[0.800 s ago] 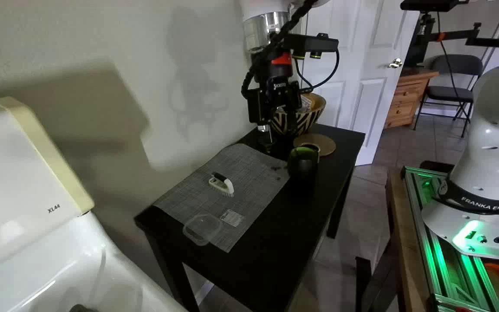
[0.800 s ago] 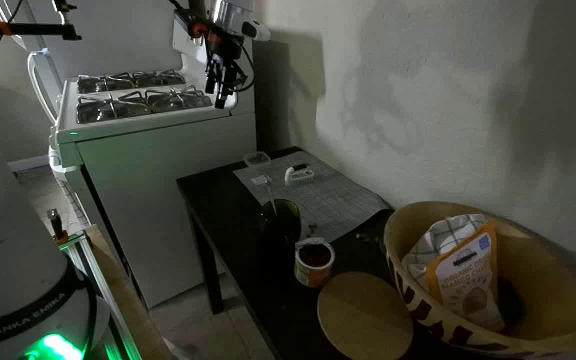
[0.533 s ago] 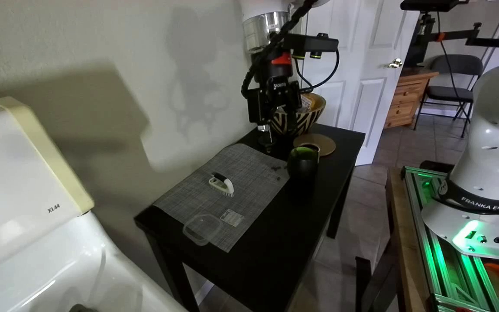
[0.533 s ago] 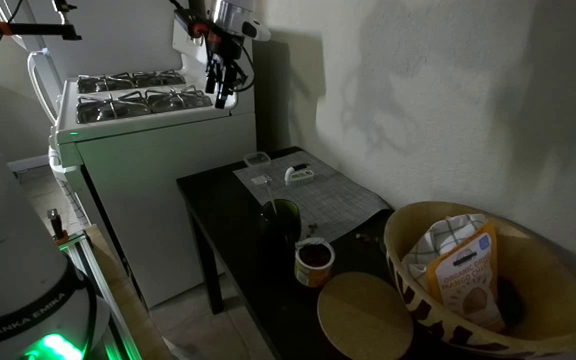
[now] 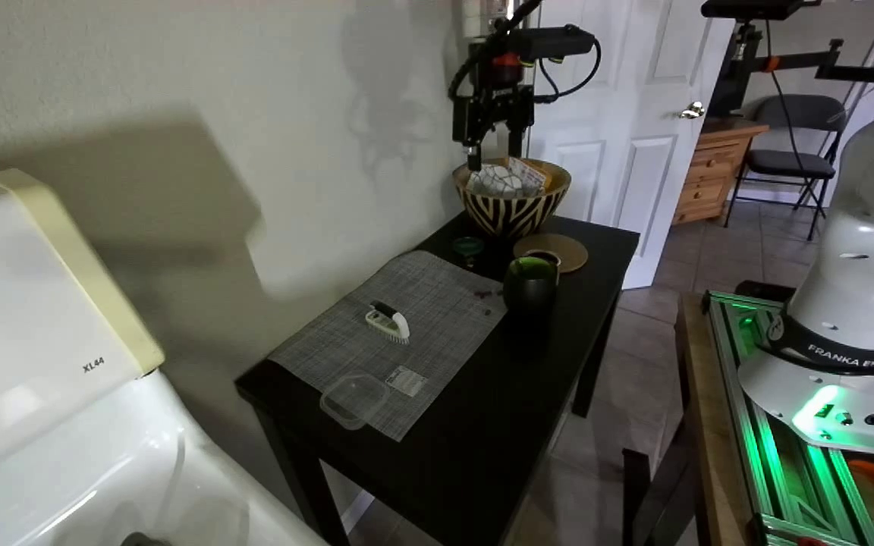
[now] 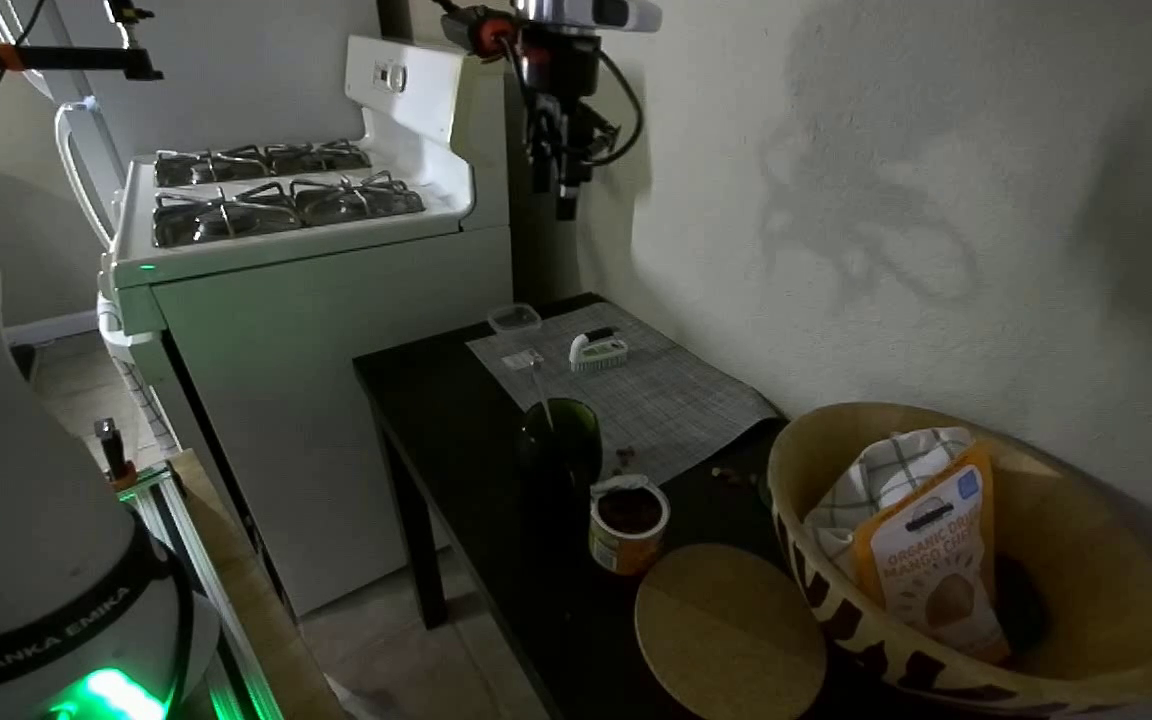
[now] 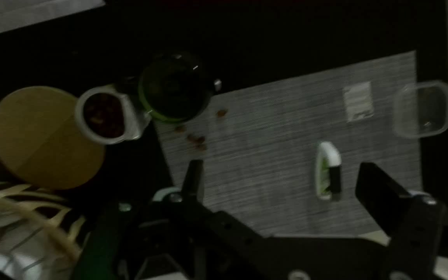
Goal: Remove the orange packet from the wooden bowl and put it on the table
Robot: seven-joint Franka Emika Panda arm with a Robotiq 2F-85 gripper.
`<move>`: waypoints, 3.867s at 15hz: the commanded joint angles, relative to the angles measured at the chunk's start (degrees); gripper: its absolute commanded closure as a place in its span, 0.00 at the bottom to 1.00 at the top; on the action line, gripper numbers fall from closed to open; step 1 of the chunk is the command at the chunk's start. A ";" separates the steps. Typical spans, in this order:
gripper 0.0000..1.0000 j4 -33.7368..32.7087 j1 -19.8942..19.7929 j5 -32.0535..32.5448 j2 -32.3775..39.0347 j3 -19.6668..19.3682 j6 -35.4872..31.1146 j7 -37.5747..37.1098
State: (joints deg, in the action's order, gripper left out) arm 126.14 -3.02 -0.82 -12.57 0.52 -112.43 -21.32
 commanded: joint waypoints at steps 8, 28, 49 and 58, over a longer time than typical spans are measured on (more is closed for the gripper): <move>0.00 -1.94 -12.21 10.11 2.97 -11.95 -2.08 2.86; 0.00 -9.50 -16.92 23.02 15.09 -17.67 -15.67 0.36; 0.35 -15.97 -14.22 18.53 33.93 -21.86 -27.87 5.89; 1.00 -17.88 -12.16 19.72 36.32 -23.54 -27.99 3.43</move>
State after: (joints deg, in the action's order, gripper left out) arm 108.91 -16.83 17.30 23.41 -21.28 -140.32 -15.53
